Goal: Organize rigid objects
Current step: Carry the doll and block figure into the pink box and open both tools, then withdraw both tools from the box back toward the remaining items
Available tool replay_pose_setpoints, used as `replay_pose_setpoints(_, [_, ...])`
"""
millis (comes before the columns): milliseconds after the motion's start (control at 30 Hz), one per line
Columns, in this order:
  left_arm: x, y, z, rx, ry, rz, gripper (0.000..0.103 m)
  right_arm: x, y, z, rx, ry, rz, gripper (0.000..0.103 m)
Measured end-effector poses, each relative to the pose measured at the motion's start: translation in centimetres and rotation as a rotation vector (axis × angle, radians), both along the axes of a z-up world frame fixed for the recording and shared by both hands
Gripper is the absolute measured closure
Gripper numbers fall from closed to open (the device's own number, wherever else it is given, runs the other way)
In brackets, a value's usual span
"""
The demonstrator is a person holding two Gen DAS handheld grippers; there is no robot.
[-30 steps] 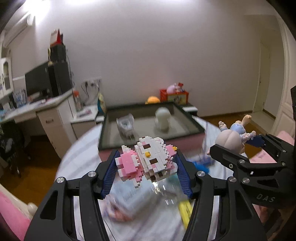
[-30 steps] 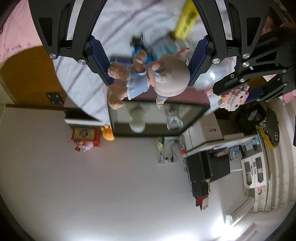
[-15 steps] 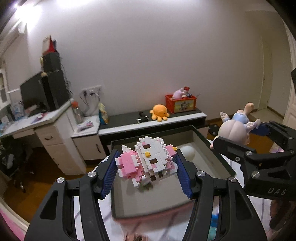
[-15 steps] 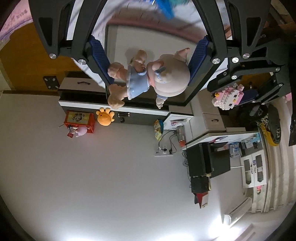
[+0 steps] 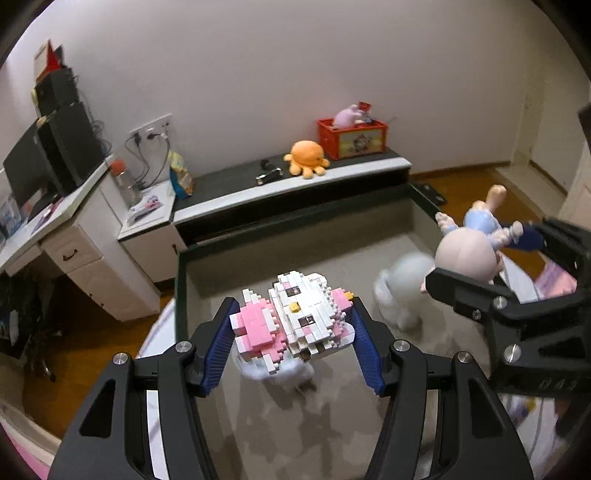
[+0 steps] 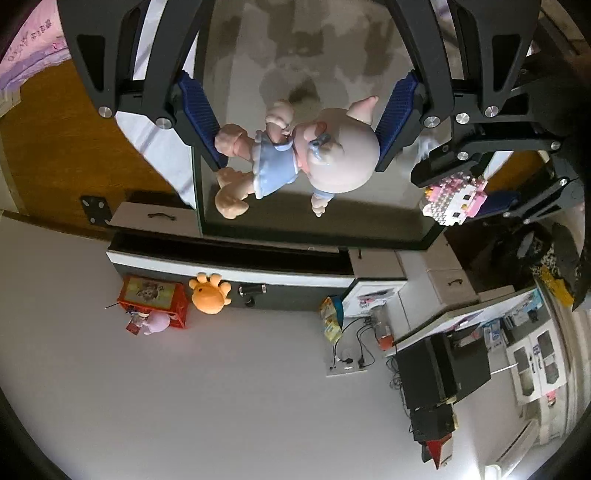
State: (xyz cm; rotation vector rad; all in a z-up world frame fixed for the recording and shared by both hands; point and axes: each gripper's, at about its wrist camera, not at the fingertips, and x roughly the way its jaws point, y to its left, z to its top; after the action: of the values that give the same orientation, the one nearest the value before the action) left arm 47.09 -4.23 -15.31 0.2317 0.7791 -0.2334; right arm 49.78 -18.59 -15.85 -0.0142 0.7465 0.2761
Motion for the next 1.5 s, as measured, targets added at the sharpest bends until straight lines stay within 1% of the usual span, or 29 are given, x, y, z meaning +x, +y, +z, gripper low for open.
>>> replay_pose_setpoints(67, [-1.1,-0.1,-0.4,0.005,0.011,-0.021,0.043,-1.2,-0.5,-0.2,0.008,0.004,0.015,0.023])
replay_pose_setpoints(133, [-1.0,-0.5,-1.1,0.041,0.024,-0.02,0.042,-2.1,-0.5,-0.9,-0.015,0.025,0.034,0.023])
replay_pose_setpoints(200, [-0.6,-0.6,-1.9,0.072,0.043,-0.012,0.042,-1.9,-0.2,-1.5,-0.024,0.051,0.046,0.023])
replay_pose_setpoints(267, [-0.2,-0.8,-2.9,0.091,0.099,-0.009,0.043,-1.3,0.2,-2.5,-0.037,0.094,0.057,0.023])
replay_pose_setpoints(333, [0.1,-0.8,-3.7,0.119,0.116,-0.01,0.042,-0.8,0.8,-3.4,-0.063,0.128,0.071,0.023])
replay_pose_setpoints(400, [0.8,-0.5,-4.5,0.108,0.156,-0.007,0.041,0.2,1.2,-4.0,-0.07,0.161,0.077,0.023])
replay_pose_setpoints(433, [1.1,-0.4,-4.8,0.121,0.16,0.005,0.039,0.9,1.3,-4.4,-0.073,0.187,0.074,0.023])
replay_pose_setpoints(500, [1.6,-0.1,-5.0,0.127,0.172,0.023,0.039,1.8,1.4,-4.8,-0.091,0.206,0.067,0.023])
replay_pose_setpoints(533, [2.1,0.1,-5.0,0.129,0.173,0.037,0.039,2.3,1.6,-4.9,-0.108,0.208,0.06,0.023])
replay_pose_setpoints(633, [3.6,0.6,-5.4,0.156,0.181,0.086,0.039,3.7,1.8,-4.8,-0.11,0.22,0.04,0.023])
replay_pose_setpoints(667, [4.0,0.8,-5.5,0.163,0.18,0.11,0.039,4.0,1.9,-4.7,-0.105,0.212,0.038,0.023])
replay_pose_setpoints(733, [4.2,1.0,-5.5,0.164,0.187,0.126,0.039,4.4,1.7,-4.6,-0.093,0.221,0.024,0.023])
replay_pose_setpoints(767, [4.0,1.1,-5.4,0.153,0.181,0.125,0.032,4.2,1.6,-4.6,-0.086,0.217,0.022,0.023])
replay_pose_setpoints(800, [3.5,1.0,-5.1,0.136,0.164,0.114,0.026,4.2,1.5,-4.5,-0.082,0.213,0.021,0.022])
replay_pose_setpoints(833, [3.1,0.9,-5.0,0.128,0.148,0.105,0.016,3.8,1.3,-4.5,-0.078,0.21,0.012,0.022])
replay_pose_setpoints(900, [2.0,1.0,-4.5,0.14,0.101,0.102,0.013,2.9,0.9,-4.0,-0.06,0.185,0.008,0.02])
replay_pose_setpoints(967, [0.6,1.0,-3.8,0.124,0.062,0.103,0.004,1.9,0.6,-3.4,-0.053,0.159,0.0,0.02])
replay_pose_setpoints(1067, [-1.5,1.4,-2.3,0.076,-0.002,0.11,0.001,-0.2,0.4,-2.3,-0.036,0.105,-0.004,0.019])
replay_pose_setpoints(1167, [-3.2,1.9,-0.7,0.049,-0.049,0.119,0.0,-2.6,0.5,-0.9,-0.045,0.033,-0.012,0.016])
replay_pose_setpoints(1233, [-4.8,2.2,0.6,0.031,-0.09,0.125,0.0,-4.2,0.6,0.1,-0.061,-0.019,-0.024,0.012])
replay_pose_setpoints(1267, [-5.7,2.5,1.3,0.016,-0.111,0.131,0.0,-5.2,0.7,0.7,-0.055,-0.049,-0.026,0.001])
replay_pose_setpoints(1333, [-7.9,2.9,2.7,-0.033,-0.158,0.137,0.0,-7.5,0.8,1.9,-0.053,-0.114,-0.032,0.0])
replay_pose_setpoints(1433, [-11.3,3.3,4.4,-0.099,-0.229,0.143,0.0,-10.0,0.8,3.3,-0.05,-0.172,-0.034,0.0])
replay_pose_setpoints(1500, [-13.9,3.4,5.3,-0.116,-0.285,0.153,0.0,-12.2,0.8,4.1,-0.039,-0.217,-0.038,0.0])
